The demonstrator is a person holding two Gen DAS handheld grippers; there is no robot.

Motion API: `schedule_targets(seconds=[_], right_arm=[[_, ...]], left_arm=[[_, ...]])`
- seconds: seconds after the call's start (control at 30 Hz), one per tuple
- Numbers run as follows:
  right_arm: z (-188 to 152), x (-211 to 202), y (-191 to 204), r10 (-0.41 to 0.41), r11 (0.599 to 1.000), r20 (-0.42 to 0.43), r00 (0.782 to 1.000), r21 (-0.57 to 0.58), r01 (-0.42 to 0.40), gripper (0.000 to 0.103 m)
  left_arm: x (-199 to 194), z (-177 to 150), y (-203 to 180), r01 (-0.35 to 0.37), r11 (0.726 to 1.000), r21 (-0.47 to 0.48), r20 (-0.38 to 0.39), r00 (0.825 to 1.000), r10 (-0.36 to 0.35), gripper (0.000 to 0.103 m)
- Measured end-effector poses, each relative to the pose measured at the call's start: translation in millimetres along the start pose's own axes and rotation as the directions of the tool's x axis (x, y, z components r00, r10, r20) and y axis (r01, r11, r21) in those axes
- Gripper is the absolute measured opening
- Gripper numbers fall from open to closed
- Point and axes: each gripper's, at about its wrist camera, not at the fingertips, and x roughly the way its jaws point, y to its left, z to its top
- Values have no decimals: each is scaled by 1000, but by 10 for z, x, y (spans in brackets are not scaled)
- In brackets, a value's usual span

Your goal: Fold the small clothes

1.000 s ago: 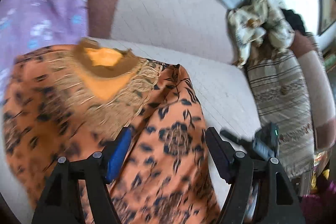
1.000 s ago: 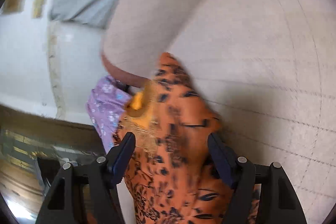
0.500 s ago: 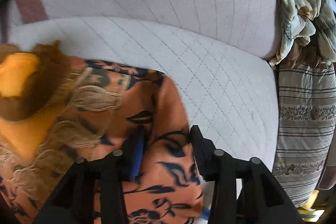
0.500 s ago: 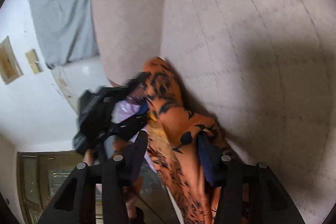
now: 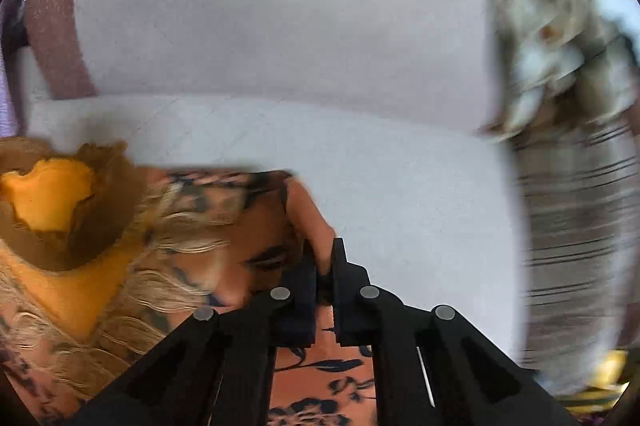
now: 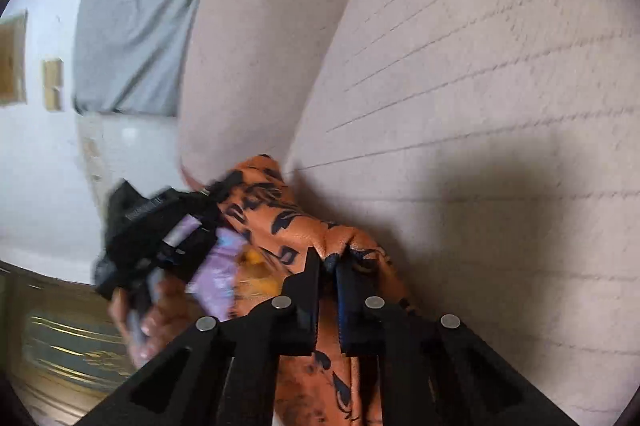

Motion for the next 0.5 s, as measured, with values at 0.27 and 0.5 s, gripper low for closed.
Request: schedule_targets(seconds=[0.27, 0.5], right_arm=[[77, -78, 42, -137, 987, -50, 989, -91, 132, 28], [-26, -614, 394, -91, 968, 36, 995, -231, 97, 84]], left_arm=[[-719, -507, 127, -53, 993, 106, 137, 990, 38, 76], [-2082, -1921, 918, -233, 972, 30, 371, 906, 205, 79]])
